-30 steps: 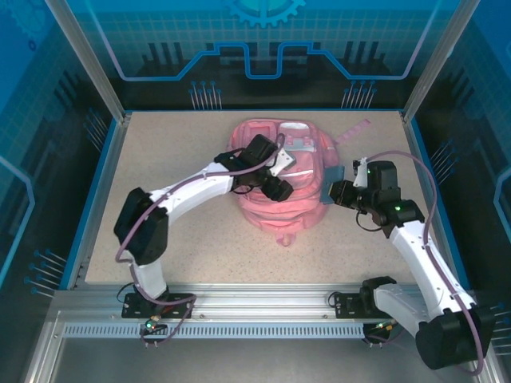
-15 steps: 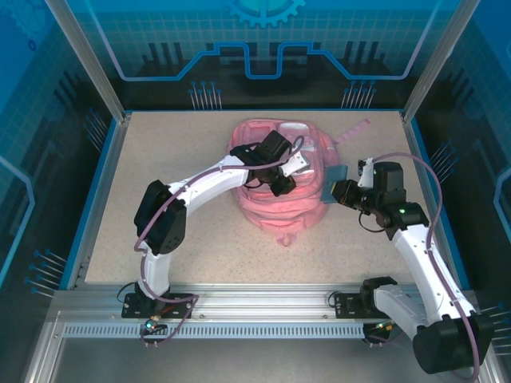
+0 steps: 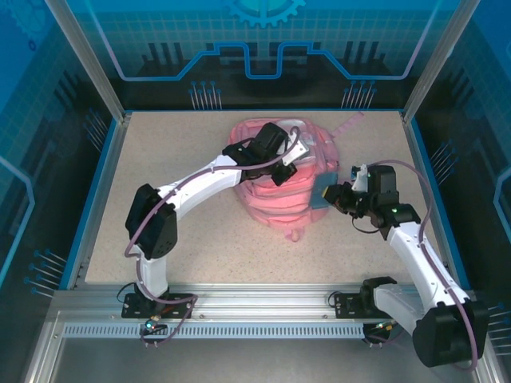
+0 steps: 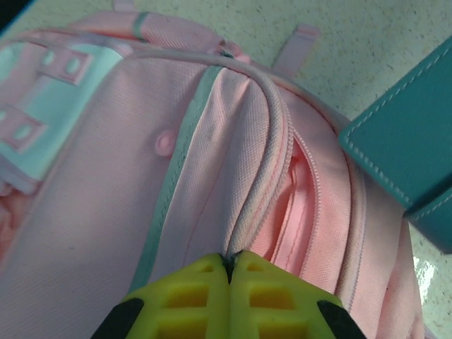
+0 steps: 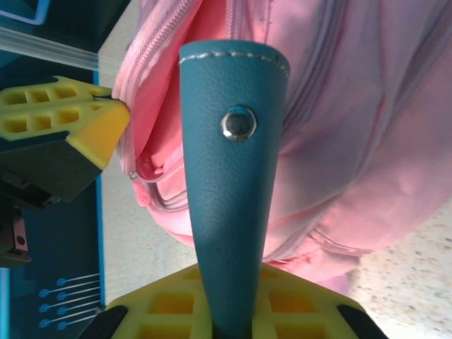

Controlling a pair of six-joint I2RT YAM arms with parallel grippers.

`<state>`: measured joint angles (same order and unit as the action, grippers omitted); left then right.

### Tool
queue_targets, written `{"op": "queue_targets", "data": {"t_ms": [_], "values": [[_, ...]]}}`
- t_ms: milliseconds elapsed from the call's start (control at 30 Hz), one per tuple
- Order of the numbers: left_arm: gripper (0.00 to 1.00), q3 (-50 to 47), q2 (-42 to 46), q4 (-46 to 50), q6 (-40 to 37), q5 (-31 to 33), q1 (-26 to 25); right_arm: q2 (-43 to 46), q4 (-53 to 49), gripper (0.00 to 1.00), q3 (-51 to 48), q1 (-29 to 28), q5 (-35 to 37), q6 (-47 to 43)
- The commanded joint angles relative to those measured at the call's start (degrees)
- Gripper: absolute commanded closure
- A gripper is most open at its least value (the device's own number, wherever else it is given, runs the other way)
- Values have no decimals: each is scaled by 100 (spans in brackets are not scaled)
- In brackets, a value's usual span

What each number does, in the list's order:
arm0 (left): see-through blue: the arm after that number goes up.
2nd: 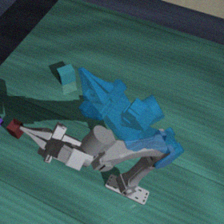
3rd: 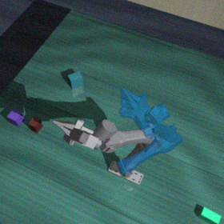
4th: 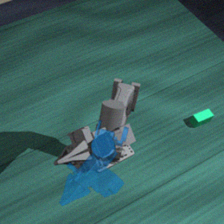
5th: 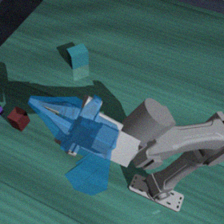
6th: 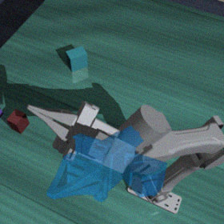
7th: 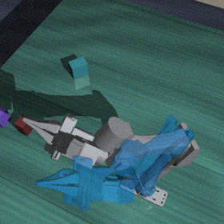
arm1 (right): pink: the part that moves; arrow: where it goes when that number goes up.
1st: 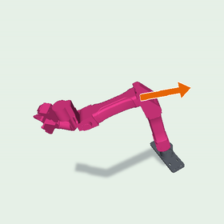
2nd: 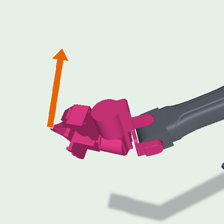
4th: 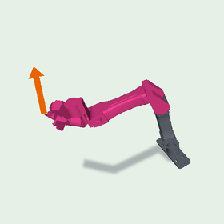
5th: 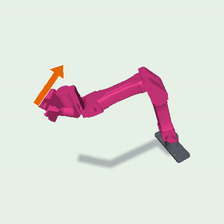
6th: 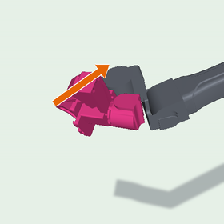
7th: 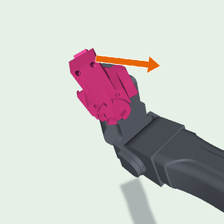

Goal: Pack the student bag
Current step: Open the student bag at the top-center of the table, then place the card holder in the student bag.

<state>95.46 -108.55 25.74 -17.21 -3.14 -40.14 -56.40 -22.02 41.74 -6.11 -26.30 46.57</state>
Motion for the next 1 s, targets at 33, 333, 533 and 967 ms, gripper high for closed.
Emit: {"op": "queue_targets", "data": {"t_ms": [33,333,533,967], "values": [[100,-24,466,-611,345,-65,30,-93,944,94,-53,-75,-548,490],[100,413,245,-574,728,-391,33,-740,1351,93,210,-258,-392,954],[100,668,70,-601,978,-642,23,-1508,2301,91,401,-424,66,1634],[100,1038,-307,-412,1329,-450,59,-2723,2169,53,1199,-995,576,1561]]}}
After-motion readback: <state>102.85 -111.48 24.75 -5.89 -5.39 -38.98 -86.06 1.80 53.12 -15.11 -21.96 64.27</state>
